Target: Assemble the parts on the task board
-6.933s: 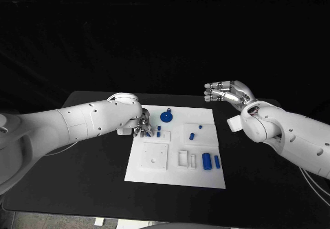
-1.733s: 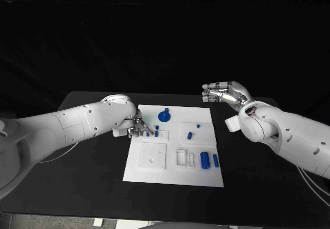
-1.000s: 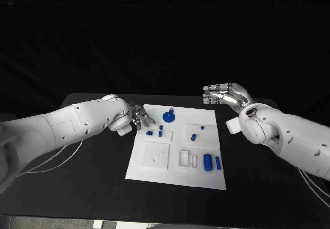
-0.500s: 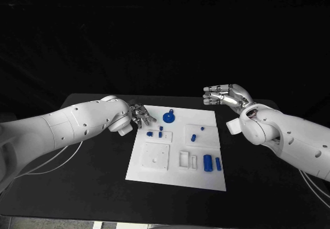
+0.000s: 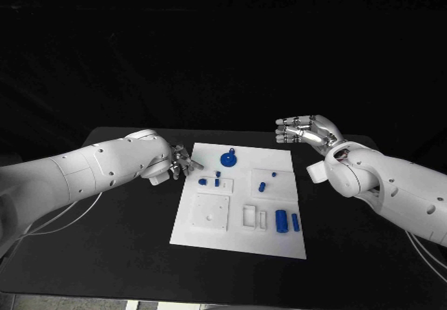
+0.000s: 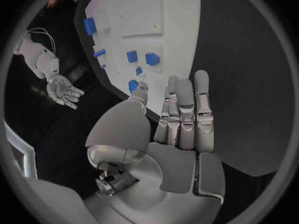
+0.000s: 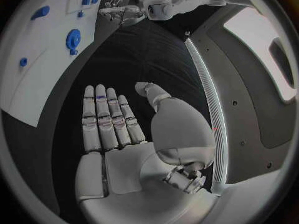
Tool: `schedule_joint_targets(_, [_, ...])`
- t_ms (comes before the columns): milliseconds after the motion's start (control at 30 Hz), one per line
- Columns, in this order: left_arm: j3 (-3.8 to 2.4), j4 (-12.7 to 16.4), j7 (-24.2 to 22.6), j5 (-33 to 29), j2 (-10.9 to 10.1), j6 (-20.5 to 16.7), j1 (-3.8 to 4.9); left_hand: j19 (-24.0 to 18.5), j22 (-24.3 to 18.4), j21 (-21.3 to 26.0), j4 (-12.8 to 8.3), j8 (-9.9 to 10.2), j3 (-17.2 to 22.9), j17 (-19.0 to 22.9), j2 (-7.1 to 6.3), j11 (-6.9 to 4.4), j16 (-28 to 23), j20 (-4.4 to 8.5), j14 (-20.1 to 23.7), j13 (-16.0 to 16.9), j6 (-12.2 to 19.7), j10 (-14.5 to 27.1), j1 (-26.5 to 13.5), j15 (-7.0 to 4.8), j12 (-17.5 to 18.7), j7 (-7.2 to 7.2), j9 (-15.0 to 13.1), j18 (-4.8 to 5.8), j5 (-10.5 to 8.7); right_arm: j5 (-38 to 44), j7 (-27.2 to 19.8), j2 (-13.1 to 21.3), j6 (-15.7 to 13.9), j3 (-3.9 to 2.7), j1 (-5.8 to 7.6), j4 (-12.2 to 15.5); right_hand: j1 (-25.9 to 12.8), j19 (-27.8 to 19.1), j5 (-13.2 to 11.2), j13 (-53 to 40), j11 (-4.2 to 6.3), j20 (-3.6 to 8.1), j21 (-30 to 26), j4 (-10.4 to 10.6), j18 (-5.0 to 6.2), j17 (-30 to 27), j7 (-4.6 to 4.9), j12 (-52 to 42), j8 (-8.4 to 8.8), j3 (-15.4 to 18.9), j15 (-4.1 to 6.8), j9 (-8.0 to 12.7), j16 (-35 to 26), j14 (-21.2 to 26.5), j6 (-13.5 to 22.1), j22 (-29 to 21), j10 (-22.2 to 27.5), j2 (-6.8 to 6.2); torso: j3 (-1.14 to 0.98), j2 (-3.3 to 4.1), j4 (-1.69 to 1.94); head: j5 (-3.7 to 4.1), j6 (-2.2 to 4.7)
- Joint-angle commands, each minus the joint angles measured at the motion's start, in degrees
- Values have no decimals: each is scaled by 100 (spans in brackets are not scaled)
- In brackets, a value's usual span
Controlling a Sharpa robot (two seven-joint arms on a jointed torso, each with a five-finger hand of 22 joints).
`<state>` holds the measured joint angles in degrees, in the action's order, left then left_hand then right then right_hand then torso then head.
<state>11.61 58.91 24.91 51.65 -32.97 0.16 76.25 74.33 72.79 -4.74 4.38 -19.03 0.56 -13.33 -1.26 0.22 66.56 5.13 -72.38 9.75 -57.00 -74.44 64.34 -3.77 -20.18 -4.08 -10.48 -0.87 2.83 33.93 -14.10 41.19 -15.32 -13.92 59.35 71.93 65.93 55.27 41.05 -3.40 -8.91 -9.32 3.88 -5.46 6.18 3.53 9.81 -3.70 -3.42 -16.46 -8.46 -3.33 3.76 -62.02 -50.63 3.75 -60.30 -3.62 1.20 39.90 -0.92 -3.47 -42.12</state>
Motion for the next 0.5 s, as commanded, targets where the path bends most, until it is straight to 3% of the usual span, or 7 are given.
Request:
schedule_joint_targets(33, [-4,21,320,342,5,493,1,23,11,13,67,-7,-3,-9,-83,10,22,-11,-32,6,10,-10,-48,15,-1,-10,21,-11,-6,-5,-36,2,90,-4,-7,9,-7,-26,13,8,7,0,-2,0,65,-8,1,21,18,-3,-6,9,-19,38,27,-7,33,36,5,-1,2,3,-2])
schedule_joint_targets(167, [-4,28,334,339,25,635,0,27,36,37,367,99,295,-46,-304,22,0,-28,-31,28,0,-3,-111,26,13,-30,179,-28,-6,-5,-37,0,92,-4,-12,10,-7,-26,13,8,7,0,-2,0,65,-8,1,21,18,-3,-6,9,-19,38,27,-7,33,36,3,2,-3,-4,-1])
schedule_joint_targets(233, [-3,27,328,301,38,693,0,22,40,39,375,122,284,-49,-290,22,-5,-27,-29,31,4,-5,-119,25,13,-33,200,-26,-7,-5,-37,-2,92,-4,-14,9,-7,-26,13,8,7,0,-2,0,65,-8,1,21,18,-3,-6,9,-19,38,27,-7,33,36,1,2,-6,-6,-1])
schedule_joint_targets(400, [-1,10,298,146,73,870,-3,16,65,39,307,319,230,-75,-171,22,-1,-27,-34,42,-76,-20,-86,25,12,-44,316,-23,-6,-6,-37,-6,97,-4,-19,5,-7,-26,13,8,7,0,-2,0,65,-8,1,21,18,-3,-6,9,-19,38,27,-7,33,36,1,2,-8,-7,-2])
schedule_joint_targets(467, [0,1,275,73,85,962,-5,-1,139,21,-15,681,-115,-136,110,24,61,-32,6,56,-318,-19,-105,33,9,-44,481,-21,-5,-7,-36,-7,99,-4,-20,4,-7,-26,13,8,7,0,-2,0,65,-8,1,21,18,-3,-6,9,-19,38,27,-7,33,36,0,3,-5,-4,-3])
schedule_joint_targets(500, [0,-1,267,43,87,996,-5,-4,139,25,-14,679,-105,-132,119,19,54,-30,6,56,-335,-23,-99,27,8,-37,477,-24,-5,-7,-36,-8,100,-4,-20,4,-7,-26,13,8,7,0,-2,0,65,-8,1,21,18,-3,-6,9,-19,38,27,-7,33,36,0,3,-5,-4,-3])
